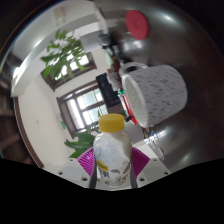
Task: Pour water
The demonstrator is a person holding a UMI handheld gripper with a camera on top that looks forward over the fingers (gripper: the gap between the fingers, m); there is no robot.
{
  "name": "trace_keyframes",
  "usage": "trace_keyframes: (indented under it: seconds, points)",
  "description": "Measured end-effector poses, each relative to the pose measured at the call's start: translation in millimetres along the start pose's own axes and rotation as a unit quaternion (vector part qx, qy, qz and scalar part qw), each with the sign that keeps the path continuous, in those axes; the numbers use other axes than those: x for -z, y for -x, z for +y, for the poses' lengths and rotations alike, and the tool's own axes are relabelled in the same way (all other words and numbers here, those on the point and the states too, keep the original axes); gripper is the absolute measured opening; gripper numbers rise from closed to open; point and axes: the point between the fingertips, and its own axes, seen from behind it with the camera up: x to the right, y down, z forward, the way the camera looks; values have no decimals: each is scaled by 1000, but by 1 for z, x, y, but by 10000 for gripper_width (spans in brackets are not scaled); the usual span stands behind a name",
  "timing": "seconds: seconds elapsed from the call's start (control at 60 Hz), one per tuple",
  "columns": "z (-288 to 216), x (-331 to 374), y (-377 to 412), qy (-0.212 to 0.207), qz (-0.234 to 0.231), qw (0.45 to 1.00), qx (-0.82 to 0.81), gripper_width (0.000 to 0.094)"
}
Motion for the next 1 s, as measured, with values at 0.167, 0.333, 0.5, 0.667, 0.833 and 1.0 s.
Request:
trace_keyframes:
  seconds: [0.167, 0.333, 0.5, 0.667, 0.833, 1.0]
  points:
    - [23, 5, 35, 41, 8, 974, 224, 470]
    - [-2, 3, 79, 35, 44, 852, 520, 479]
    - [-75, 8, 116, -36, 134, 669, 730, 477]
    - [-153, 20, 126, -100, 183, 596, 775, 486]
    - [-219, 32, 91, -105, 250, 556, 786, 484]
    - [-259, 39, 51, -98, 281, 536, 790, 487]
